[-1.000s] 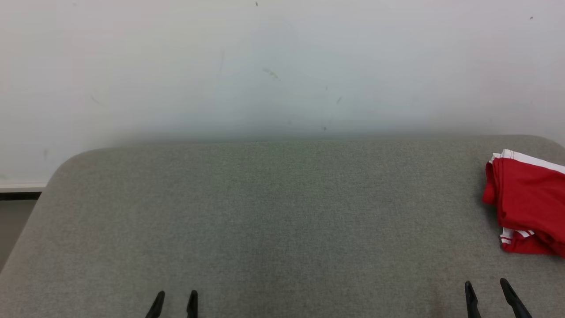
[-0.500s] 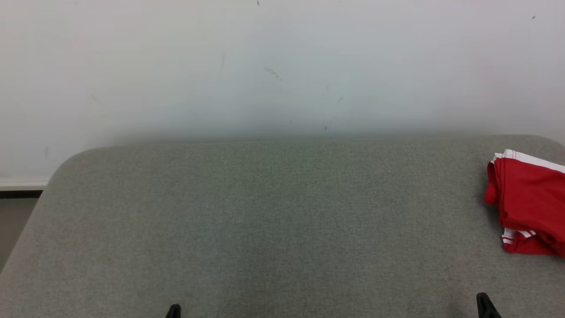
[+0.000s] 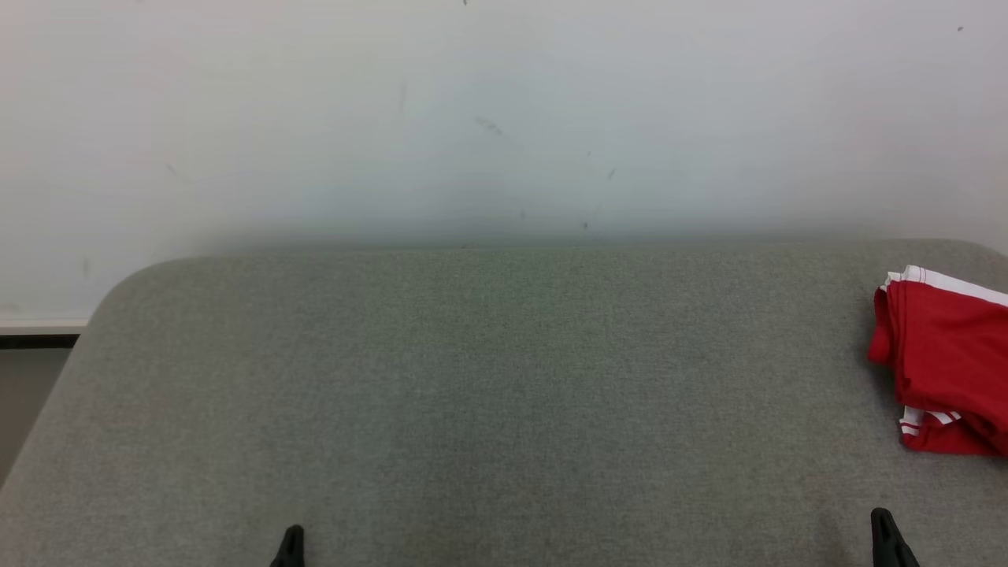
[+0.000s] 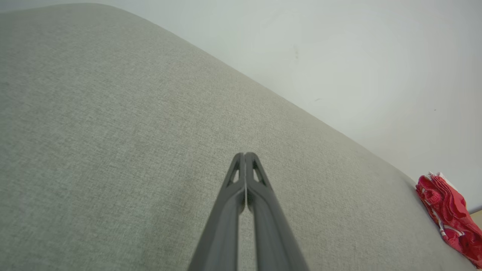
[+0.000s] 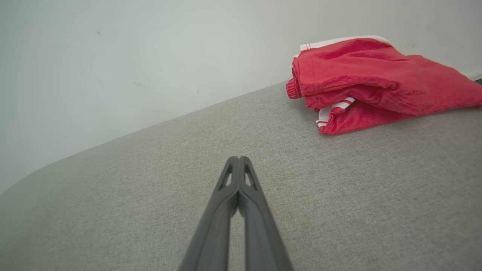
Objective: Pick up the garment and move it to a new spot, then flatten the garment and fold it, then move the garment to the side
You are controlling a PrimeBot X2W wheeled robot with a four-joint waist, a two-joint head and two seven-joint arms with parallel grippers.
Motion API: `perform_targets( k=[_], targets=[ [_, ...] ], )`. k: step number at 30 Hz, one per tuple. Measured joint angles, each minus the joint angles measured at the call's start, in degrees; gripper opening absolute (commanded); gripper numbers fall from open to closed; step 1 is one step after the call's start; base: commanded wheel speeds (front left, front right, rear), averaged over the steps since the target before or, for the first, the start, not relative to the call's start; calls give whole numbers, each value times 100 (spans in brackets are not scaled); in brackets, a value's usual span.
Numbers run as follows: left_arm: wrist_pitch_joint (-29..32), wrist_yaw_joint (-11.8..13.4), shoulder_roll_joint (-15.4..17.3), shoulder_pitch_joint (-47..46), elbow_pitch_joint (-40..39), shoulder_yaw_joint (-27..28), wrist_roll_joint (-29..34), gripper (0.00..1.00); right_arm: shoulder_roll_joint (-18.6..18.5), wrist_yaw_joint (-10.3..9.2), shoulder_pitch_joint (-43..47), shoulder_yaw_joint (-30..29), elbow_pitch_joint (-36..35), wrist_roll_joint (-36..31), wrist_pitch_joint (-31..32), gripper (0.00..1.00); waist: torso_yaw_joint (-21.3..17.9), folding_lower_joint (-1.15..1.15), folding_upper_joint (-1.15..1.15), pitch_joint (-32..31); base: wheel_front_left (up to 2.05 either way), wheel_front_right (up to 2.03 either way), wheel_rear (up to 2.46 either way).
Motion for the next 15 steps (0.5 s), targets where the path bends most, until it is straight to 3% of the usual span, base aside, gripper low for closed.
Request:
perform_targets(
  k=[15],
  targets=[
    [309,-32,0,-222,4,163,-1202,0,-7,0,-215,-52,-18,1322,314,0,31,0,0,31,0,0,0]
  ],
)
